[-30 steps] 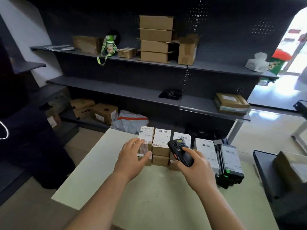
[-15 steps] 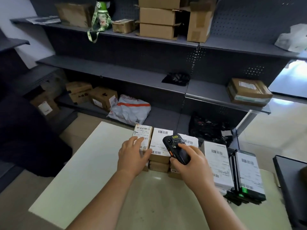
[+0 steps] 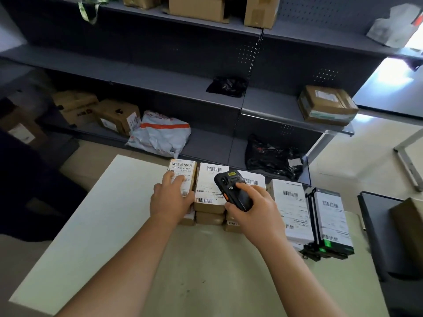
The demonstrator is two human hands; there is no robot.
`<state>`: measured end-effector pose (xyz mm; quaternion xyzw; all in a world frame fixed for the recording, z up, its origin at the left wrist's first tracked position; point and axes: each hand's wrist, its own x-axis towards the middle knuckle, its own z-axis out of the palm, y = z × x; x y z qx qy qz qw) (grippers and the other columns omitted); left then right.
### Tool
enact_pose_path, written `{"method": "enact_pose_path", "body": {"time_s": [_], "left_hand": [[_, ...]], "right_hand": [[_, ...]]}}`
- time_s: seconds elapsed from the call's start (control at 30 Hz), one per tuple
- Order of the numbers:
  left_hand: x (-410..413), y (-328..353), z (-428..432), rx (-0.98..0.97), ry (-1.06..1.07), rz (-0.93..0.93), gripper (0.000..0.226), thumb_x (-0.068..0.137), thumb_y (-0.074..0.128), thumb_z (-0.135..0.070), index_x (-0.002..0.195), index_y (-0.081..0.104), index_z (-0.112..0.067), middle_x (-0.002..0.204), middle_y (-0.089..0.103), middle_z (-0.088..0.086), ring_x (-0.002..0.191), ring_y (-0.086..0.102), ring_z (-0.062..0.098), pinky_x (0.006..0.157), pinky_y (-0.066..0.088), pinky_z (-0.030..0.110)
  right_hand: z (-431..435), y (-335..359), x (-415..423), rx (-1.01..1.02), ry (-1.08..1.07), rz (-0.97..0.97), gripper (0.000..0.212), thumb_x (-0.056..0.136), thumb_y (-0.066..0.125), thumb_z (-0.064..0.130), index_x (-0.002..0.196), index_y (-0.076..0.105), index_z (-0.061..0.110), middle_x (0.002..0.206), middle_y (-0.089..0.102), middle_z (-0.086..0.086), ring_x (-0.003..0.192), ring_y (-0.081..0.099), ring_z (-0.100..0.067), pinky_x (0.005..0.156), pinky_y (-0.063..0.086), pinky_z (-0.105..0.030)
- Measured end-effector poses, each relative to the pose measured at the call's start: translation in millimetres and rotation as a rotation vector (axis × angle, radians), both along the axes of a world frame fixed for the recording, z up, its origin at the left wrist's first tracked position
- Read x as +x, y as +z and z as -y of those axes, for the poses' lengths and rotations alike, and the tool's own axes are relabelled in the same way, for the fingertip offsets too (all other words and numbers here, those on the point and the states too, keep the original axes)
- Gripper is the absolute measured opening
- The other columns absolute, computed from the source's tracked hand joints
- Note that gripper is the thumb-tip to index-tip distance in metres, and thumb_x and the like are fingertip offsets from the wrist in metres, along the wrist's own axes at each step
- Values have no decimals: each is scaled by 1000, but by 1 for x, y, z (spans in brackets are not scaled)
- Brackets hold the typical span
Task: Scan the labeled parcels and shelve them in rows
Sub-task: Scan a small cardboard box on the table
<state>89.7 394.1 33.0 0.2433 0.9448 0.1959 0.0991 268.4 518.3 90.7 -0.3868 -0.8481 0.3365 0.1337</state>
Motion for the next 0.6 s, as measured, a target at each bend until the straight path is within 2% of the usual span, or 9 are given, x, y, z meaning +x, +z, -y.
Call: {"method": "enact_pose_path", "body": {"time_s": [0.2,0.4,0.6], "left_hand": [[12,43,18,182,-15,-185,52,89,60,-50,135,54,-25,152,30,-3,124,39,26,96,44,42],[38,119,23,347,-63,-365,51,90,61,-46,136,52,-25,152,29,-3,131,35,24,97,45,43],[65,167,33,470,-66,-484,49,89,63,-44,132,55,-23,150,30,-3,128,35,24,94,47,44]], "right_hand": [[5,27,4,3,7,-66,51,78,73,47,126,58,43,118,54,19,107,54,-9,91,50,-36],[5,83,25,98,37,-156,53,81,72,47,131,56,41,120,51,17,102,44,-2,84,39,-24],[19,132,56,205,36,-232,52,81,71,50,130,55,42,116,51,18,105,48,-6,83,43,-27]]}}
